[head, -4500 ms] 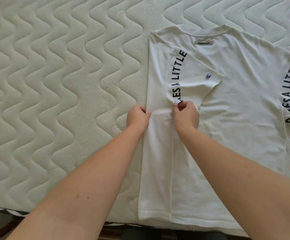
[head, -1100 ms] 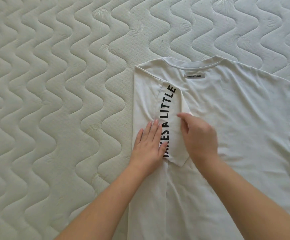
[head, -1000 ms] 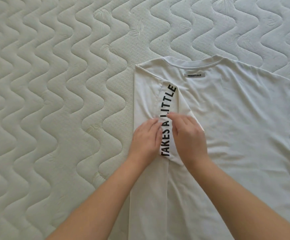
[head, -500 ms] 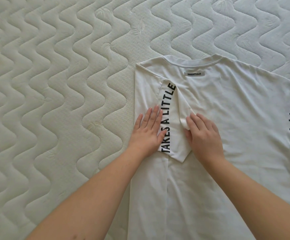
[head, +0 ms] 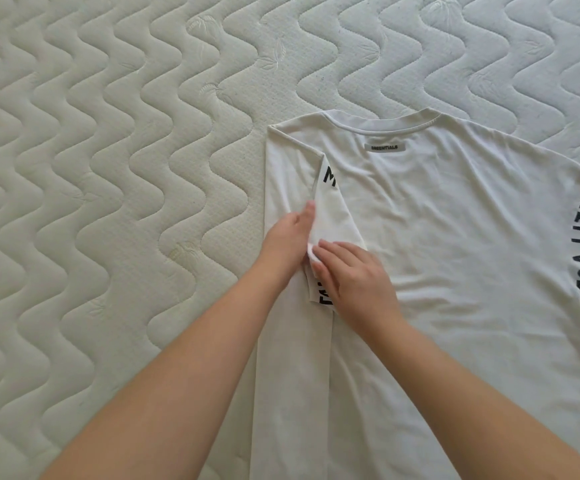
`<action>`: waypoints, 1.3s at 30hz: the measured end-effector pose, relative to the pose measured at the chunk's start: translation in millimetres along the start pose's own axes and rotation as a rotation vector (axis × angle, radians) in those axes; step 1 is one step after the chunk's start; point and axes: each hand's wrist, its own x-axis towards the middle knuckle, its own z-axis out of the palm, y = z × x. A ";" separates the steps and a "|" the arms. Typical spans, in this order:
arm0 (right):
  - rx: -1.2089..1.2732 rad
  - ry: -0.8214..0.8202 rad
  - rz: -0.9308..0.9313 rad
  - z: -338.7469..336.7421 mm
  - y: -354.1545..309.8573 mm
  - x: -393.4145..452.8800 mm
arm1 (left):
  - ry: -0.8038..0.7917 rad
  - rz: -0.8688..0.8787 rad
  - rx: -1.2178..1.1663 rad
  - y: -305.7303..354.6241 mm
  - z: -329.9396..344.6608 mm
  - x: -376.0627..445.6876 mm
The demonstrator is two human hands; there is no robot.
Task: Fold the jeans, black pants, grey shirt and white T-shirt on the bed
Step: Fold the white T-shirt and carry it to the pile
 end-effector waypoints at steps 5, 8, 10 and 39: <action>-0.039 -0.067 0.106 -3.8 8.1 -19.5 | 0.160 0.189 0.357 -7.3 5.5 -3.4; -0.099 -0.115 0.126 -5.6 12.5 -23.9 | 0.223 0.299 0.354 -7.6 8.2 -11.2; -0.108 -0.183 0.163 -4.3 13.9 -24.8 | 0.283 0.373 0.504 -9.2 8.7 -12.3; -0.156 -0.444 0.223 -12.5 14.4 -97.1 | 0.009 0.650 1.320 -42.0 15.0 -25.5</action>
